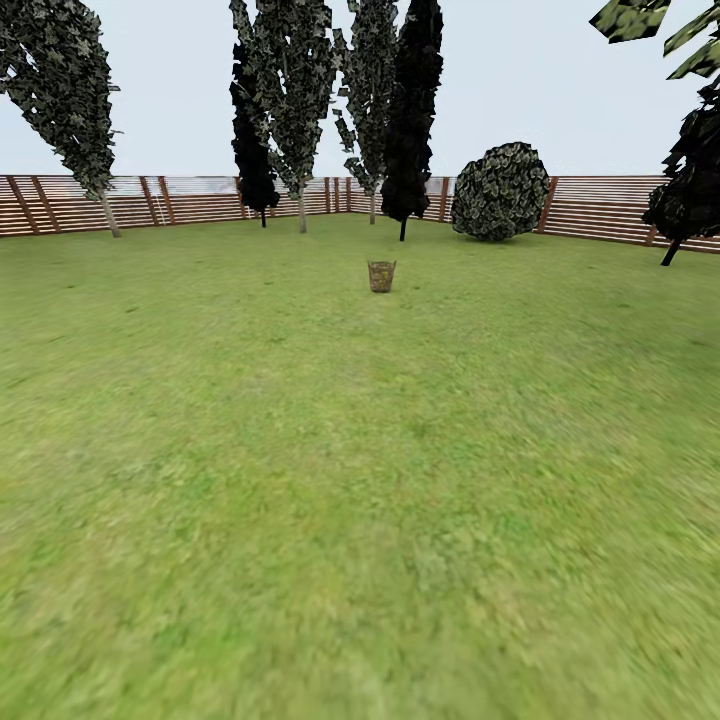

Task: Take the three Easter eggs out of the wicker basket on the lawn in the garden, then place them on the lawn next to a single tree (choose any tree) so that all three eggs are next to the same tree and none are left in the basket.

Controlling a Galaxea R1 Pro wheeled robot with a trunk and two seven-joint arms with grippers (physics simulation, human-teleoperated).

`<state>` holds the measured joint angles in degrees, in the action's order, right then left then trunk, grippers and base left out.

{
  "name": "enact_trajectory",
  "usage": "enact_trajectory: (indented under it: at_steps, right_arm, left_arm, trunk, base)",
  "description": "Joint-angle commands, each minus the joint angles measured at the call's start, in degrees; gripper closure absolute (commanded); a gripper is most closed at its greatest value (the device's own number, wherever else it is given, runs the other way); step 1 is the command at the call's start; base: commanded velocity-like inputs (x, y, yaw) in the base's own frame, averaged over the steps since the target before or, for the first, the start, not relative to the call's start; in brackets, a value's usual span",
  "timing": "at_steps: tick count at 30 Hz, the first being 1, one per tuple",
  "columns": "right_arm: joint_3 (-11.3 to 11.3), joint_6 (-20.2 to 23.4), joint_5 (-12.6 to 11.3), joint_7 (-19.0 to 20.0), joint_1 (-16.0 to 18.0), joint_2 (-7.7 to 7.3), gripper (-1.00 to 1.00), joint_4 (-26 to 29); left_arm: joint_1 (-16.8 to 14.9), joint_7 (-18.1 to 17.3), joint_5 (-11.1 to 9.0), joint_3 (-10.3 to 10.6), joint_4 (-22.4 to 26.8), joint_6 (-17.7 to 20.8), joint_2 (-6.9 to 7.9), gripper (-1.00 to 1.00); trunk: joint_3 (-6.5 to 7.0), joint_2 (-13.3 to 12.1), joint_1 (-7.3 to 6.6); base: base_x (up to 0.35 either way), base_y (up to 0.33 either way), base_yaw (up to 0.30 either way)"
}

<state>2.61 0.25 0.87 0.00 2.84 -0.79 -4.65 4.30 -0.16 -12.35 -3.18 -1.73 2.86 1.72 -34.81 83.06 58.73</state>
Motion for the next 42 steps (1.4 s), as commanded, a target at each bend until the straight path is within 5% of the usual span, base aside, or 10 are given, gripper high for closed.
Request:
enact_trajectory:
  at_steps: [1, 16, 24, 26, 28, 31, 34, 36, 39, 42]
  right_arm:
    - [0.3, 0.0, 0.1, 0.0, 0.1, 0.0, -1.0, -0.1]
    - [-0.1, 0.2, 0.0, 0.1, 0.1, 0.4, -1.0, -0.2]
    - [-0.4, 1.0, -0.2, 0.2, 0.1, 0.42, -1.0, 4.2]
    - [-0.4, 5.2, 0.1, 0.0, 0.1, 0.72, -1.0, 11.8]
    - [-0.3, 23.0, 0.3, -0.5, 0.1, 0.93, -1.0, 29.3]
    - [-0.3, 36.2, 0.2, -1.4, 0.9, 1.07, -1.0, 44.7]
    - [-0.3, 44.8, 0.0, -5.7, 5.3, 1.2, -1.0, 56.6]
    - [-0.4, 49.5, -0.2, -11.6, 11.1, 1.27, -1.0, 57.8]
    - [-1.4, 50.4, -2.5, -18.5, 22.4, 1.23, -1.0, 47.4]
    - [-2.2, 45.2, -6.7, -20.9, 34.5, 1.18, -1.0, 31.8]
  left_arm:
    - [0.0, 0.0, -0.2, -0.3, 0.1, 0.2, -0.02, -1.0]
    - [0.0, -0.1, -0.2, -0.3, 0.1, 0.4, -0.06, -1.0]
    - [0.0, -2.1, -0.3, -0.1, 5.7, 0.6, -2.13, -1.0]
    - [0.0, -2.4, -0.2, -0.1, 13.2, 1.9, -2.15, -1.0]
    - [0.0, -2.0, -0.2, -0.1, 28.7, 12.3, -2.03, -1.0]
    - [-0.7, -0.5, -0.2, -0.3, 41.2, 26.6, -1.6, -1.0]
    - [-6.3, 3.0, -0.3, -0.5, 52.6, 37.9, -1.35, -1.0]
    - [-13.5, 7.5, -0.3, -1.0, 54.0, 41.5, -1.24, -1.0]
    - [-24.9, 13.4, -0.7, -5.0, 43.6, 42.9, -0.97, -1.0]
    - [-37.4, 15.2, -1.0, -9.2, 29.8, 39.7, 0.54, -1.0]
  trunk:
    - [-0.03, 0.0, 0.0]
    - [-0.03, 0.0, 0.0]
    - [-0.03, 0.0, 0.0]
    - [-0.03, 0.0, 0.0]
    - [-0.03, 0.0, 0.0]
    - [-0.03, 0.0, 0.0]
    - [-0.03, 0.0, 0.0]
    - [-0.03, 0.0, 0.0]
    - [-0.03, 0.0, 0.0]
    - [-0.03, 0.0, 0.0]
  base:
    - [0.0, 0.0, 0.0]
    - [0.0, 0.0, 0.0]
    - [0.0, 0.0, 0.0]
    - [0.0, 0.0, 0.0]
    - [0.0, 0.0, 0.0]
    - [0.0, 0.0, 0.0]
    - [0.0, 0.0, 0.0]
    - [0.0, 0.0, 0.0]
    - [0.0, 0.0, 0.0]
    - [0.0, 0.0, 0.0]
